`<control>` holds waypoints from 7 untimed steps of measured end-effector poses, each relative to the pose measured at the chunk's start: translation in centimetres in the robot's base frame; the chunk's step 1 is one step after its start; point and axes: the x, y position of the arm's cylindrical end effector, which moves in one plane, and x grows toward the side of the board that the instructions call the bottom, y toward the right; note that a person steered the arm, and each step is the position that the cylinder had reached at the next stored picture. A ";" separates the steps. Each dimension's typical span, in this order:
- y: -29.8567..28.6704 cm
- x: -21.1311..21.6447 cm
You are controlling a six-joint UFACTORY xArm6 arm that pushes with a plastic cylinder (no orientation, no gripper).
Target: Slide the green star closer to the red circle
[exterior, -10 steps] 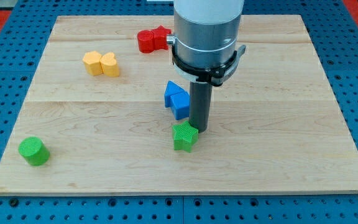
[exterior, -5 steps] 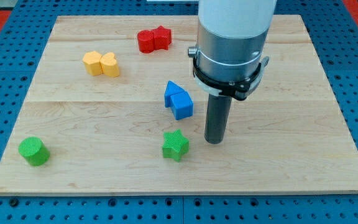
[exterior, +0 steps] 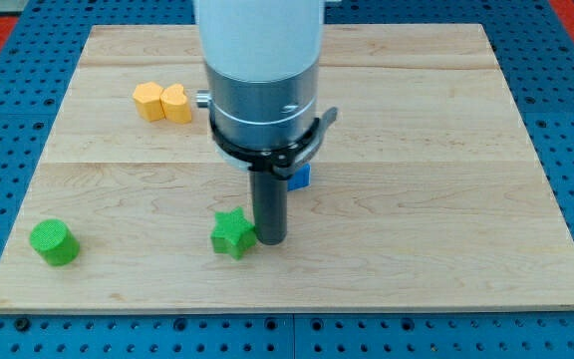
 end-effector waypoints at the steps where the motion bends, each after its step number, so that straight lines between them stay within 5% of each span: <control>1: -2.2 0.0; 7: -10.5 -0.4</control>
